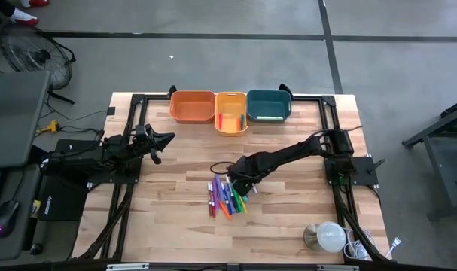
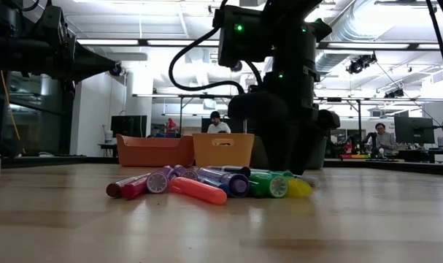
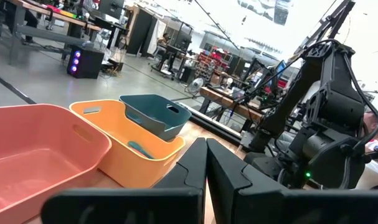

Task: Pick & Place Markers
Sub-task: Put the purple marker into the orange bin

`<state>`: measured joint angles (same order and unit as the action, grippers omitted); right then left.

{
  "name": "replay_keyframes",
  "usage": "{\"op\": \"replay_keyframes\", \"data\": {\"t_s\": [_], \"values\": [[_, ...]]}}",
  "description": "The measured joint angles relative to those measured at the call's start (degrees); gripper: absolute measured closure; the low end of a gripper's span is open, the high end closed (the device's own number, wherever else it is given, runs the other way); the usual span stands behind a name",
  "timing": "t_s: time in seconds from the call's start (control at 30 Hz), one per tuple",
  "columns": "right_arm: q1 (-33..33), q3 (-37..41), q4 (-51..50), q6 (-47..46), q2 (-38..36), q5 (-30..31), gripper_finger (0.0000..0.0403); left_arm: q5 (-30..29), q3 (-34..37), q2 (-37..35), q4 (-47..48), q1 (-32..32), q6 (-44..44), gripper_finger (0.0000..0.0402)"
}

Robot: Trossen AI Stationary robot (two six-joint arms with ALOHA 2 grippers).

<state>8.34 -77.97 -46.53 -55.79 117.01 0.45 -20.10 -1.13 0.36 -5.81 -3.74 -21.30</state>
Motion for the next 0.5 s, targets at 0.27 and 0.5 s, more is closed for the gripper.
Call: {"op": "replay_keyframes", "data": {"t_s": [0.27, 0.5], "values": [[0.0, 0.0, -0.1, -1.4, 0.1, 0.1, 0.0206, 0.0, 0.0, 0.0, 0.0, 0.0, 0.0, 0.0399], [-0.1, 0.1, -0.4, -2.3, 0.1, -0.4, 0.0206, 0.0, 0.0, 0.0, 0.0, 0.0, 0.0, 0.0399]]}}
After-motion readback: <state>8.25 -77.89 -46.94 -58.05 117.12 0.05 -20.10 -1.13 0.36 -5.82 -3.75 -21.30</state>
